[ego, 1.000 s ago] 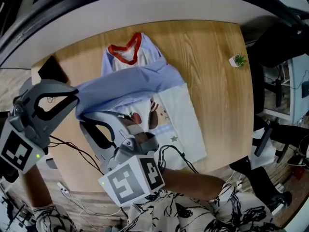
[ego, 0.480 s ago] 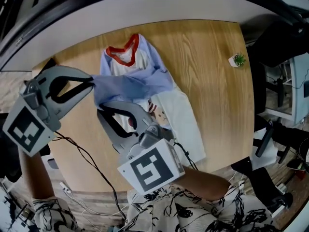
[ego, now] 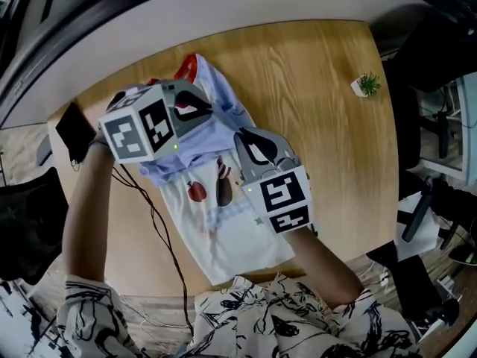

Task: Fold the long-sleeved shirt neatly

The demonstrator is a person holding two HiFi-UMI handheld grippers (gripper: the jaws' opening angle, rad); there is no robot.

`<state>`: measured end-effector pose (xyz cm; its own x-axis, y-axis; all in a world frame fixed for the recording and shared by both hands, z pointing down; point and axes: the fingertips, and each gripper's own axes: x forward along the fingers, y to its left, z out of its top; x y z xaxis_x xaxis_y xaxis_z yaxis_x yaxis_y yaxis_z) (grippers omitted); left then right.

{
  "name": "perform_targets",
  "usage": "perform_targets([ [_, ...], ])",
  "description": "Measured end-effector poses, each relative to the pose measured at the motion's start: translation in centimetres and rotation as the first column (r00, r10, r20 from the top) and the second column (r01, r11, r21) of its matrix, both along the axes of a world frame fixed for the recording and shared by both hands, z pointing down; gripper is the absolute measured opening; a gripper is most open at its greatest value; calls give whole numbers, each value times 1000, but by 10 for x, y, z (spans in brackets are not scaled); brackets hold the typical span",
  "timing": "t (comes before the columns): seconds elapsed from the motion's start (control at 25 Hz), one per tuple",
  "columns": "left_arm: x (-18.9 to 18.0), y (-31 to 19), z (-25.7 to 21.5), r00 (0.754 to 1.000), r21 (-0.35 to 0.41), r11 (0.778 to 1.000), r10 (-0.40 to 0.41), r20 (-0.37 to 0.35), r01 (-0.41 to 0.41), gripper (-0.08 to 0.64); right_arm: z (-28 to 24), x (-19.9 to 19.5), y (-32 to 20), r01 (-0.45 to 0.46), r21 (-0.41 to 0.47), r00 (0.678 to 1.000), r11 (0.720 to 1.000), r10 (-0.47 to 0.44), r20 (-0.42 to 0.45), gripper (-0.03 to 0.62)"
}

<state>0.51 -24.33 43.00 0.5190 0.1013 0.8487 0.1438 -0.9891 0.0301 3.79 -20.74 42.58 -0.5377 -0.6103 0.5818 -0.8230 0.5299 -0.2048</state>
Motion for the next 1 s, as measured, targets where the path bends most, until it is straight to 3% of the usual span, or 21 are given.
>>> perform_targets([
  [0.16, 17, -5, 51, 996, -37, 999, 11, 93, -7, 28, 48, 14, 1, -31, -80, 999, 996, 28, -40, 26],
  [0.4, 32, -23, 89, 990, -29, 997, -66, 122, 70, 45, 92, 24, -12, -45, -136, 993, 990, 29, -118, 26],
  [0.52, 27, -34, 94, 983, -1, 988, -151, 104, 152, 155, 106, 31, -19, -68, -159, 987, 985, 44, -152, 45],
  [0.56, 24, -41, 91, 977, 18, 980, -197, 82, 196, 200, 107, 36, -21, -80, -165, 987, 983, 56, -148, 90],
  [0.64, 13, -57, 76, 950, 65, 948, -312, 7, 311, 289, 104, 49, -23, -101, -171, 988, 980, 79, -132, 170],
  [0.76, -15, -62, 37, 886, 118, 880, -446, -127, 460, 347, 88, 72, -18, -90, -135, 990, 987, 74, -121, 210],
  [0.92, -46, -11, -21, 817, 127, 819, -519, -251, 559, 354, 54, 90, 4, -16, -70, 995, 997, 9, -96, 224],
  [1.0, -60, 23, -39, 770, 116, 779, -567, -291, 617, 354, 41, 95, 19, 17, -52, 996, 998, -21, -83, 224],
])
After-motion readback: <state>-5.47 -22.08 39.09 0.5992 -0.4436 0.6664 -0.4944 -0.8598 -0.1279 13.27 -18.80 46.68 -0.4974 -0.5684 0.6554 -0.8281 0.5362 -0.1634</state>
